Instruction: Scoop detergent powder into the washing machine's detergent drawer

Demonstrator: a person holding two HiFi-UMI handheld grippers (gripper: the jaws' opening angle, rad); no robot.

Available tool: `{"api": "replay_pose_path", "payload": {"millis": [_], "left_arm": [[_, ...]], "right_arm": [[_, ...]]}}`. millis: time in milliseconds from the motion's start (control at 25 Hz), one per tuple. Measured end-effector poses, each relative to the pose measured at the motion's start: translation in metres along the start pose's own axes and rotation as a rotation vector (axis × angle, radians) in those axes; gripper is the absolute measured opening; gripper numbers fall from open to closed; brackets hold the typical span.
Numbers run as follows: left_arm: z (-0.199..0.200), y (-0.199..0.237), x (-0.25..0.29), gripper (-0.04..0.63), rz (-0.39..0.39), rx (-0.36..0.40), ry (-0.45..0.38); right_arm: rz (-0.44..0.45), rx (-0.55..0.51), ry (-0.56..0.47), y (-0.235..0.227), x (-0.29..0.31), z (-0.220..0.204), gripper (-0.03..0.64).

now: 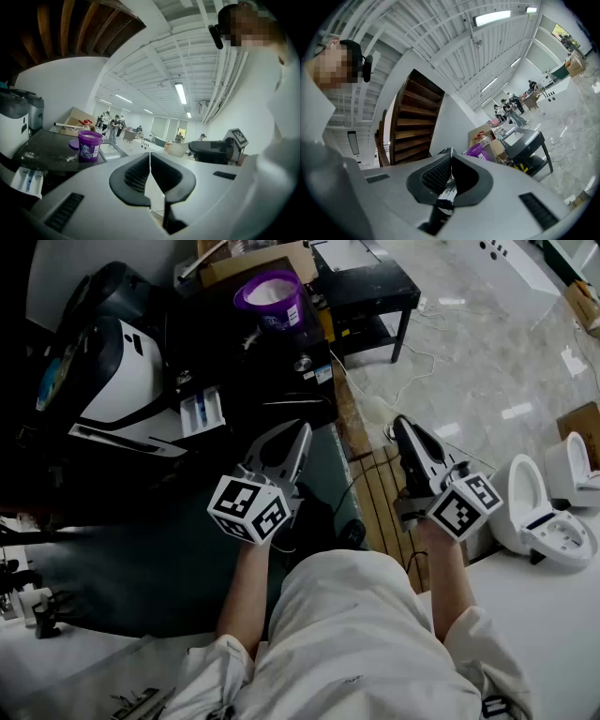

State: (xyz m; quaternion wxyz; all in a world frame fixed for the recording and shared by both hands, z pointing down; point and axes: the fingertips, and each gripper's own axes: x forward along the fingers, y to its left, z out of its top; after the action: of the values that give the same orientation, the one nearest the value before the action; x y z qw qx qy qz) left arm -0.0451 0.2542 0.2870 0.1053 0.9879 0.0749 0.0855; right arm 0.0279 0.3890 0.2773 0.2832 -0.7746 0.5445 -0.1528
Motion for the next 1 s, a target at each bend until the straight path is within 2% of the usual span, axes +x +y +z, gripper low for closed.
{"api": "replay_pose_path", "payload": {"millis": [560, 1000], "left_arm": [[-0.004, 0.001, -0.002, 0.021, -0.011, -0.002, 0.006], [-0.001, 0.036, 0.003, 0.021, -0.001, -0.014, 0.004]], "right_arm": [[-0.04, -0.01, -0.007, -0.004, -0.011, -0.001, 0.009], [-0.03, 0.008, 0.012, -0.005, 0.027, 0.0, 0.011]]}}
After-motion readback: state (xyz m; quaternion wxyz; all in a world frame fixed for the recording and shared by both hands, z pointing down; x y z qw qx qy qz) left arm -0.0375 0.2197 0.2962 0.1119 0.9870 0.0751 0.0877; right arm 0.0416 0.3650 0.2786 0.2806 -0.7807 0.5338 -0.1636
